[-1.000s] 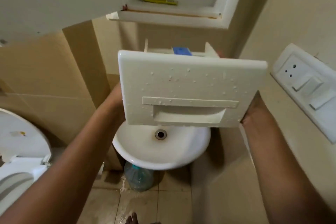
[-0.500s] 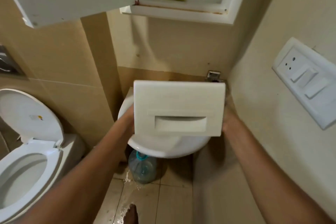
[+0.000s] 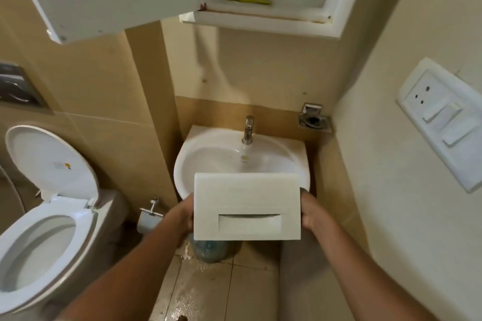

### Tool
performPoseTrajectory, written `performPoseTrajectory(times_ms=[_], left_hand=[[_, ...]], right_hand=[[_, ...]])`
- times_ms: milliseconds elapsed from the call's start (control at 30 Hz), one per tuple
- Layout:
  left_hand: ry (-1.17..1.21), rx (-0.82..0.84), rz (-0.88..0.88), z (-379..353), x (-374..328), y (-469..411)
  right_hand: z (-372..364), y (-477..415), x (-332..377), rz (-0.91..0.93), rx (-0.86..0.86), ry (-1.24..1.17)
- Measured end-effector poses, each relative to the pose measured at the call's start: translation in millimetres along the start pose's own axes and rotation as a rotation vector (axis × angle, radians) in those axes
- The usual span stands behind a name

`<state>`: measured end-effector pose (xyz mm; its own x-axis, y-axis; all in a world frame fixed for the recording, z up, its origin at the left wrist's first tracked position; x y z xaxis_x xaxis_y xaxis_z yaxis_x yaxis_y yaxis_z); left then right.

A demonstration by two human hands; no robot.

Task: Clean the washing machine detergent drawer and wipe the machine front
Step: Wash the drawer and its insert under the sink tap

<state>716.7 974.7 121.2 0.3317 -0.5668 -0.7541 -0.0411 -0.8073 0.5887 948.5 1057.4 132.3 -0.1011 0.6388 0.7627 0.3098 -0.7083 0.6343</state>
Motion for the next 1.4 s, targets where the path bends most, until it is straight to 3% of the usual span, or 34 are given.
performPoseTrajectory(times_ms=[100,233,333,400,467,533,567,667,800,1000,1067,1233,1400], left_hand=[[-0.015,0.1,0.014,11,-30,-2],[-0.183,0.076,-0.297,2,-91,6],[-0.21,0.188,-0.493,-1,-128,19],[-0.095,0.213,-0.555,-6,-137,28],[0.091,0.195,-0.597,-7,-132,28],[0.268,0.108,-0.563,2,-119,18],[0.289,0.065,-0.52,7,-107,10],[0.237,-0.01,-0.368,9,-74,1],[0.276,-0.054,-0.281,12,-43,-8],[0.241,0.133,-0.058,11,-51,-5],[0.165,0.156,-0.047,11,-57,-2],[-0.246,0.038,-0.346,-15,-96,30],[-0.226,0.156,-0.79,-44,-151,63]], right_hand=[[10,1,40,0.061,0.033,0.151],[5,21,109,0.252,0.097,0.282],[-7,40,148,0.335,0.156,0.368],[-20,47,146,0.394,0.233,0.171],[-27,44,125,0.47,0.294,-0.19],[-35,34,100,0.455,0.253,-0.536],[-38,27,87,0.433,0.181,-0.592],[-55,17,60,0.409,0.003,-0.459],[-63,13,47,0.481,-0.019,-0.237],[-54,13,21,0.56,0.038,-0.273],[-56,18,18,0.54,-0.062,-0.183],[-63,35,65,0.42,-0.169,0.139],[-64,85,127,0.809,-0.409,0.149]])
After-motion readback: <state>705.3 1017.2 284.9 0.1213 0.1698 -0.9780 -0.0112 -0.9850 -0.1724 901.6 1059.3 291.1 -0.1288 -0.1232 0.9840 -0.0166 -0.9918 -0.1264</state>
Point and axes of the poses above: each hand's wrist, its own y-axis away from the middle knuckle, its own z-axis out of the back of the hand, x = y × z, the point moved 1 cm from there along -y, towards the middle knuckle, and after that the axes turned 2 degrees about x, right-handed, at the moved point
